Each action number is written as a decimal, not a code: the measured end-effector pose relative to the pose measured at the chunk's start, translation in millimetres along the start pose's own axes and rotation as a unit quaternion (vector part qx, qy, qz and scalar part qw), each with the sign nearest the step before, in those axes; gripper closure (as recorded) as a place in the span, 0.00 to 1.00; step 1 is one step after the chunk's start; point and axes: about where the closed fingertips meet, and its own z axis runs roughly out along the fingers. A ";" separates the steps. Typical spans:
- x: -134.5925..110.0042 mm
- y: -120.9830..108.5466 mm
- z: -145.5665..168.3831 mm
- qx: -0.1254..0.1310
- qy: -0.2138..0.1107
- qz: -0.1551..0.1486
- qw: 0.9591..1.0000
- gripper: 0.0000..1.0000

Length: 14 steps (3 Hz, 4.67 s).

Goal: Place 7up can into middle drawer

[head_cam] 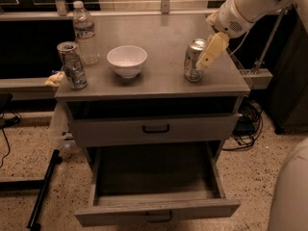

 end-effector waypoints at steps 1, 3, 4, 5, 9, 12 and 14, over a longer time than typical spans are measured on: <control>1.5 -1.4 16.9 -0.015 -0.020 0.016 1.000 0.00; 3.2 2.0 46.4 -0.037 -0.042 0.035 0.998 0.14; 2.9 11.1 50.8 -0.048 -0.043 0.036 0.997 0.30; 0.9 25.4 37.8 -0.057 -0.043 0.032 0.997 0.53; 27.7 140.1 -72.1 -0.079 -0.052 -0.002 0.996 1.00; 110.3 247.1 28.6 -0.086 -0.096 0.054 0.990 1.00; 121.5 270.0 49.0 -0.097 -0.087 0.066 0.989 1.00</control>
Offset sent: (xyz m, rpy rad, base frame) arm 0.0194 0.0167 -0.0331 0.1304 0.0632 0.0094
